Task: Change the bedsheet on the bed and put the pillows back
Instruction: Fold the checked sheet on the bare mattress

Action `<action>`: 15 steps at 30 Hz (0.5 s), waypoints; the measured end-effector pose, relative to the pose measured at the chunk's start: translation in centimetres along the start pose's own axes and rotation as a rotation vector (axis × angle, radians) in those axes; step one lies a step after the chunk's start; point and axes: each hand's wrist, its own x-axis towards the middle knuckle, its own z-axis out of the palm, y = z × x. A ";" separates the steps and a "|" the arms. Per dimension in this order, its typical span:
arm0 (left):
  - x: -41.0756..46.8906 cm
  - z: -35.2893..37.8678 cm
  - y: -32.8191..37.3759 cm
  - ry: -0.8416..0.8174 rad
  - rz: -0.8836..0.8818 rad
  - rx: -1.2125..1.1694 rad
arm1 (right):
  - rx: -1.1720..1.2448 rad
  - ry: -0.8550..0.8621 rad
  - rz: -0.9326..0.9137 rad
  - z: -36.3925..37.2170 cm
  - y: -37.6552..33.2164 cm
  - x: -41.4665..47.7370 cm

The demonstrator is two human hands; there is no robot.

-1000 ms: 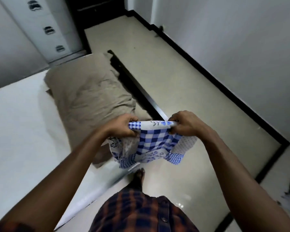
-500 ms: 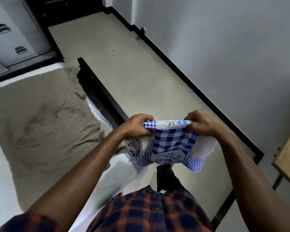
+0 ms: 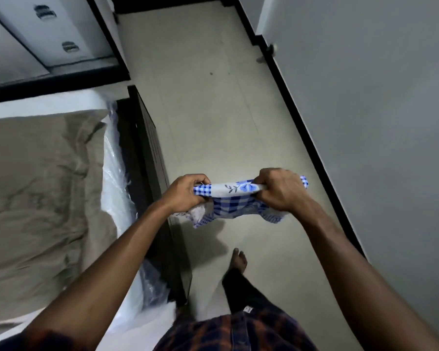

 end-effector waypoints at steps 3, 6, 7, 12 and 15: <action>2.8 -2.2 2.2 0.097 0.002 0.037 | -0.006 0.035 -0.086 -2.5 1.7 4.5; 4.6 -5.3 3.3 0.208 -0.015 0.076 | 0.055 0.059 -0.124 -4.3 1.4 9.2; 5.1 -6.5 3.5 0.244 -0.015 0.094 | 0.078 0.070 -0.128 -4.9 1.0 10.6; 8.2 -12.8 3.0 0.412 0.000 0.125 | 0.079 0.141 -0.214 -7.9 -1.3 18.3; 11.4 -17.9 2.2 0.471 0.016 0.100 | -0.007 0.238 -0.270 -10.1 -2.7 25.2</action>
